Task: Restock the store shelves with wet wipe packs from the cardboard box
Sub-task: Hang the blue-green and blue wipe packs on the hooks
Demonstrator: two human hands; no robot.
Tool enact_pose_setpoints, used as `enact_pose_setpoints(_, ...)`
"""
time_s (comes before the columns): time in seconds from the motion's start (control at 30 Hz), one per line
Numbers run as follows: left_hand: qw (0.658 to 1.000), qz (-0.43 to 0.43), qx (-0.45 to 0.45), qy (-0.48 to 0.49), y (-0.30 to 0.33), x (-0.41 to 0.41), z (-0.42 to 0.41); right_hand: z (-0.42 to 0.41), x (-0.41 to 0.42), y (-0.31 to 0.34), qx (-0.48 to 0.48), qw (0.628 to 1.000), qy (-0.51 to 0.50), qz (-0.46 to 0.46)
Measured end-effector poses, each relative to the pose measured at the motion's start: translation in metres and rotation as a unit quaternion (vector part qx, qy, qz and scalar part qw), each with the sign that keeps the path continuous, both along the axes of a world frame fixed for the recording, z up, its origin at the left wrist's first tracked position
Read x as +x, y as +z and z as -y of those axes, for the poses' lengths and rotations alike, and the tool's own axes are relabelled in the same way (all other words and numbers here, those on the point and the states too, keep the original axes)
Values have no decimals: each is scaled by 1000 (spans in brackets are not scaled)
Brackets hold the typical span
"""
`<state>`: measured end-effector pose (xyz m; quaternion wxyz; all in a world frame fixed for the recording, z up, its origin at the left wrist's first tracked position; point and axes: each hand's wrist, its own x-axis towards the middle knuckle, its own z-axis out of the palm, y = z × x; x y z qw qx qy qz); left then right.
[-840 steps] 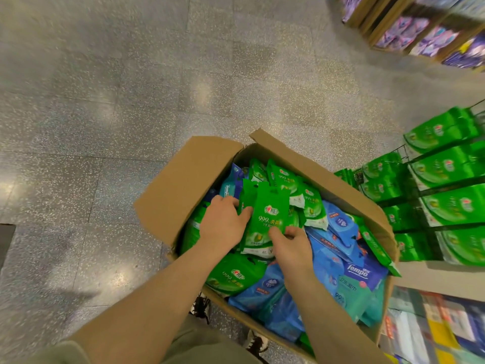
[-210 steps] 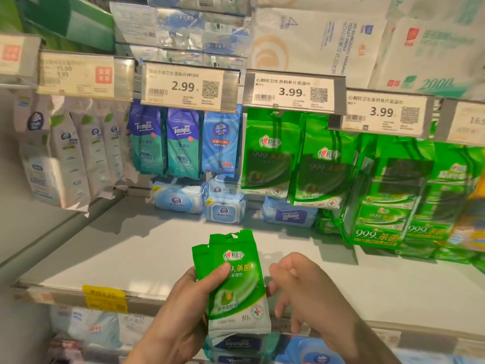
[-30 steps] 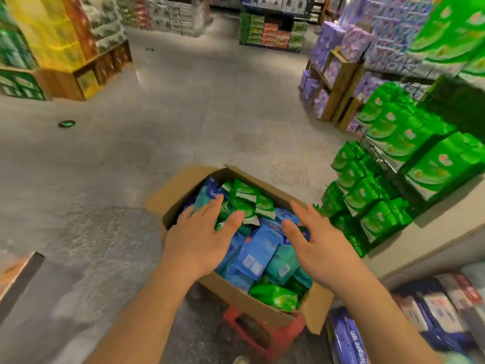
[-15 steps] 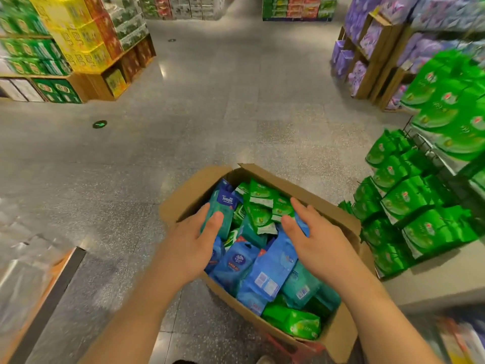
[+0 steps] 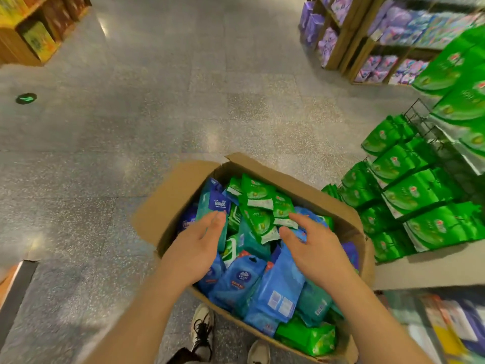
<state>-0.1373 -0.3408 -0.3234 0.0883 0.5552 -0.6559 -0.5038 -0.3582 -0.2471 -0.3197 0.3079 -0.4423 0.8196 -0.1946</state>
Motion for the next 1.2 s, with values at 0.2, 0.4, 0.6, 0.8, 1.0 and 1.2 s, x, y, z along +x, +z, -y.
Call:
enact_pose_setpoints(0.2, 996, 21, 59, -62, -42, 2, 35, 56, 22, -70, 26, 995, -96, 14)
enact_pose_setpoints(0.4, 983, 62, 114, -129, -80, 8, 46, 83, 28, -127, 94, 986, -138, 14)
enact_pose_setpoints(0.6, 977, 70, 152, -135, -94, 17, 56, 93, 27, -150, 130, 977, -164, 41)
enact_pose_setpoints(0.8, 965, 4, 260, -39, -103, 9, 65, 95, 33, -149, 166, 969, -178, 34)
enact_pose_setpoints(1.0, 881, -172, 424, 123, -103, -13, 73, 77, 57, -115, 81, 968, -193, 139)
enact_pose_setpoints(1.2, 766, -328, 500, 234, -98, -26, 75, 87, 62, -85, 68, 993, 33, 90)
